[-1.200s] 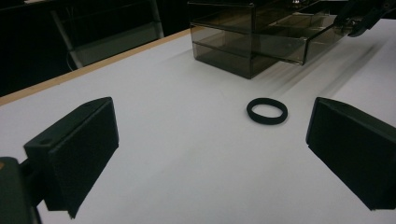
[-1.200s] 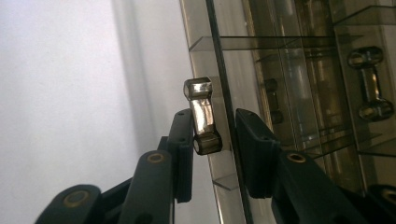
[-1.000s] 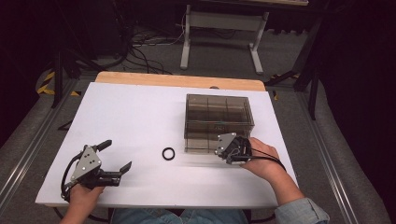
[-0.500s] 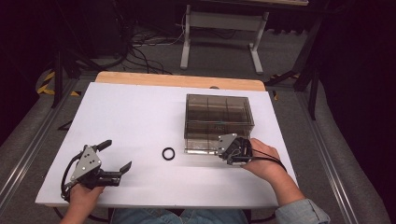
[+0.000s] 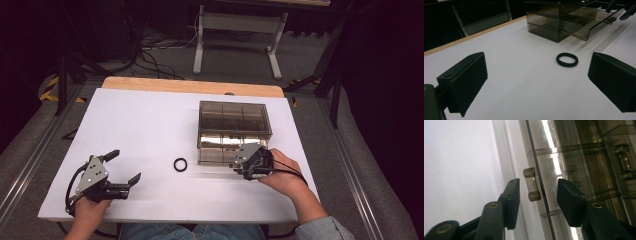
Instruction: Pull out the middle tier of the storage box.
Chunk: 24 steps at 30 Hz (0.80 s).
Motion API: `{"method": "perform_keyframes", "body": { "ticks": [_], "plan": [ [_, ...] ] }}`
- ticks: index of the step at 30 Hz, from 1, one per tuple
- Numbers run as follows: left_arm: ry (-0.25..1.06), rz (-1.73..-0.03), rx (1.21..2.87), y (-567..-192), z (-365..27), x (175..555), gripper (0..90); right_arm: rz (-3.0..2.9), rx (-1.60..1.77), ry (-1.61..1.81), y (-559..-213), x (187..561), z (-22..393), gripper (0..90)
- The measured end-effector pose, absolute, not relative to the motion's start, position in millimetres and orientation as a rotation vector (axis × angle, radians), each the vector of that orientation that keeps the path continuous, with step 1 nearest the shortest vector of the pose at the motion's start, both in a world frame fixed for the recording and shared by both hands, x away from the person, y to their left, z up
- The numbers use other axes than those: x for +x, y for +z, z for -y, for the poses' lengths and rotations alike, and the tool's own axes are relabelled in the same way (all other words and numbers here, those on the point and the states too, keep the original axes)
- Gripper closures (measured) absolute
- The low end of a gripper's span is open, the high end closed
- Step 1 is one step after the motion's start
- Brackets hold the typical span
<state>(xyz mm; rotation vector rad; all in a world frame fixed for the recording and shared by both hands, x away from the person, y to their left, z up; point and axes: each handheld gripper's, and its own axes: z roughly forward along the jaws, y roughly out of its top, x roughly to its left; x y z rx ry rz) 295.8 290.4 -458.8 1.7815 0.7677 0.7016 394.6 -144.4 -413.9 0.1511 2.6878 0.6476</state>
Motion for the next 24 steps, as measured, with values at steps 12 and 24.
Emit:
{"method": "perform_keyframes", "body": {
  "ticks": [12,24],
  "plan": [
    [0.7,-0.771,1.784,-459,-290,297,3.1,-2.537,0.243,0.927,-396,384,163,32.6],
    [0.693,-0.768,1.78,-459,-289,299,3.1,-2.44,0.355,1.047,-397,376,180,29.3]
  ]
}}
